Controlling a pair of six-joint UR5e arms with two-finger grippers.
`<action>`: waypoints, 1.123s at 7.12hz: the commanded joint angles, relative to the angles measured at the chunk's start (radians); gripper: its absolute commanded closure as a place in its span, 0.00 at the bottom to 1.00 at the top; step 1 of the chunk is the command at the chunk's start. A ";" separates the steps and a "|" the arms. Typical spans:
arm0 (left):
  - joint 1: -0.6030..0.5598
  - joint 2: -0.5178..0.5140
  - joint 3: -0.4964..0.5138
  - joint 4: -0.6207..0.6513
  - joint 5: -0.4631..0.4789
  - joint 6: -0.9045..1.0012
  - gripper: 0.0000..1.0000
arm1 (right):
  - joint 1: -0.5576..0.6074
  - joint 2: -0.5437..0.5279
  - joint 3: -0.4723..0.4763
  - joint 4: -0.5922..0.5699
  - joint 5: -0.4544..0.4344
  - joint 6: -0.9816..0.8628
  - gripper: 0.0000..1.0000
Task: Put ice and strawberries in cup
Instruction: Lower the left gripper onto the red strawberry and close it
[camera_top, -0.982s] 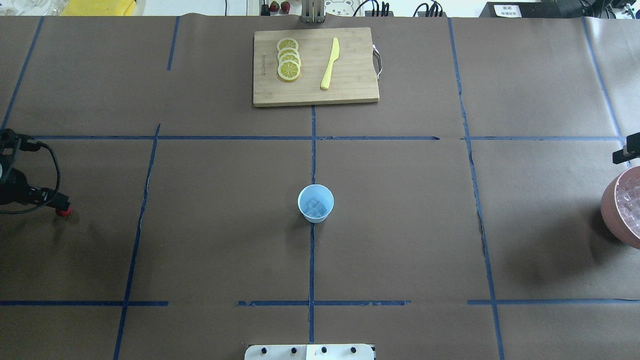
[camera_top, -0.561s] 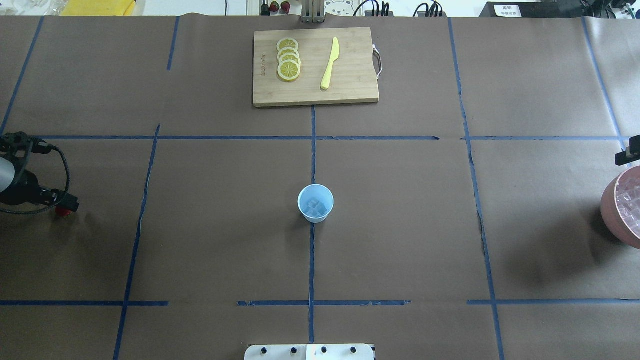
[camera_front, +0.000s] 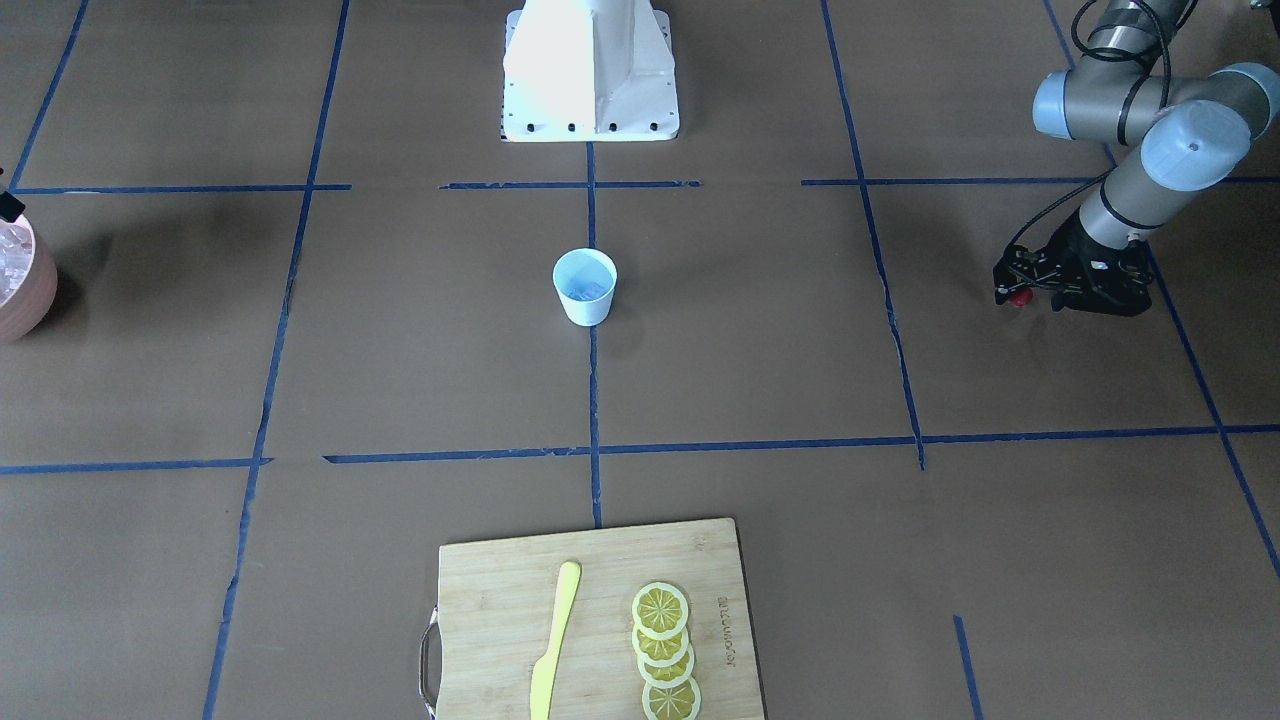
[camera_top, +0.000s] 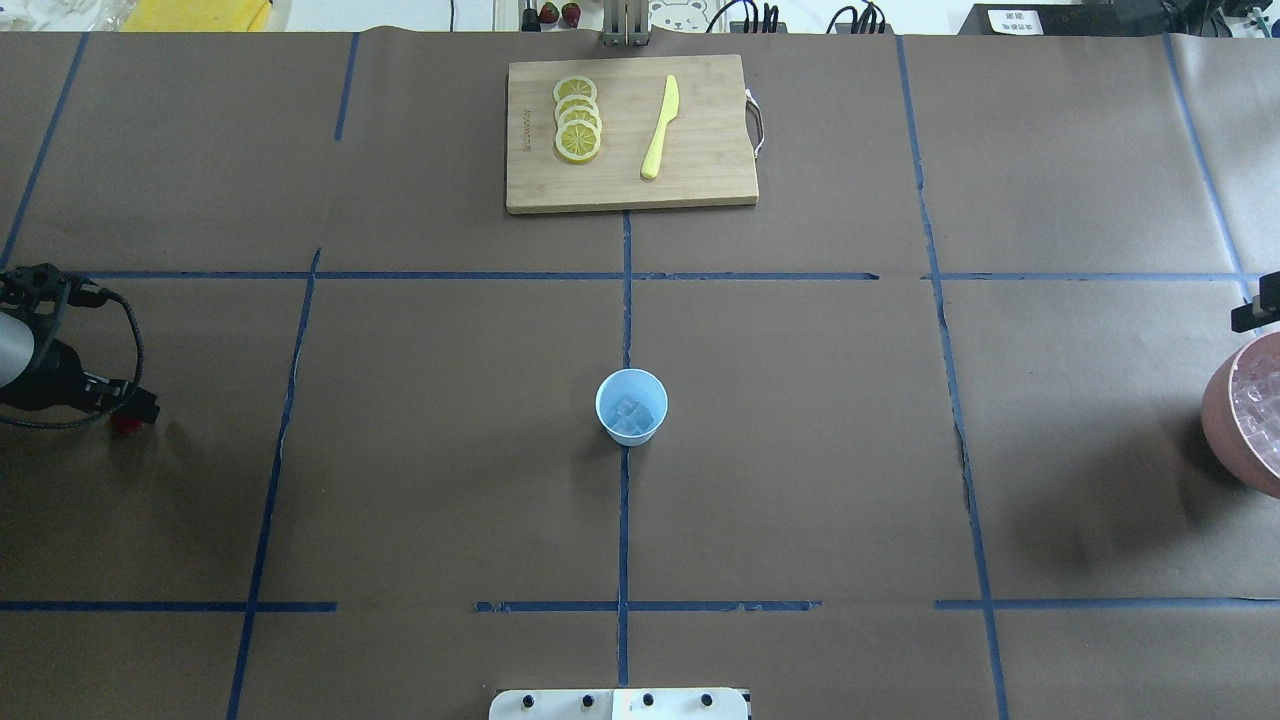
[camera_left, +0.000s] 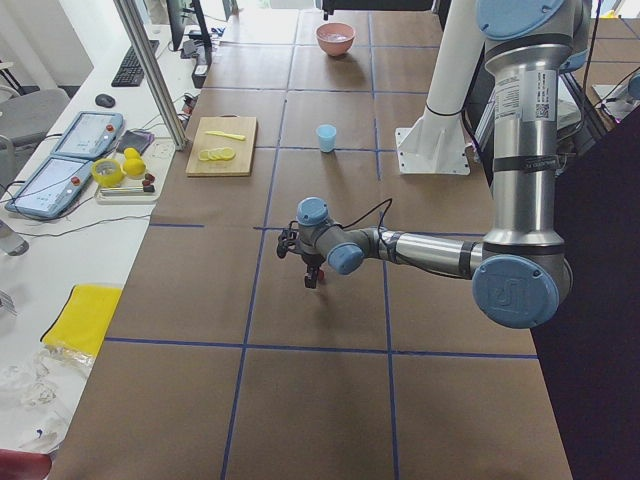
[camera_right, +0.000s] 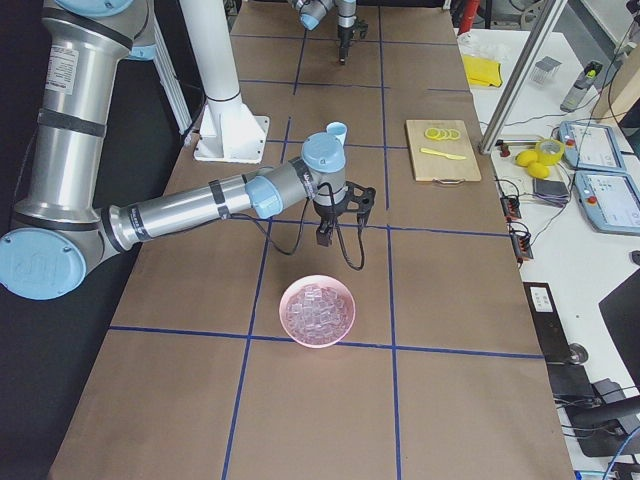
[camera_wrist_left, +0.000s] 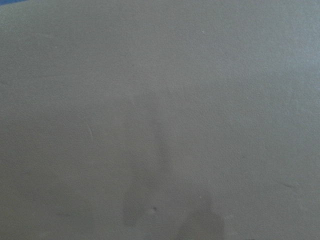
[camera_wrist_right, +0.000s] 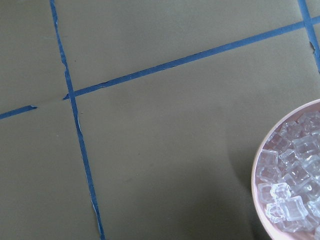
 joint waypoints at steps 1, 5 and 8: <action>0.005 0.000 -0.002 0.000 -0.001 0.000 0.49 | 0.000 0.000 0.001 0.000 0.000 0.000 0.00; 0.005 0.000 -0.040 0.009 -0.073 -0.006 1.00 | 0.000 0.004 0.005 -0.002 0.003 0.002 0.00; 0.068 -0.204 -0.121 0.008 -0.139 -0.390 1.00 | 0.000 0.000 0.004 -0.003 0.005 0.002 0.00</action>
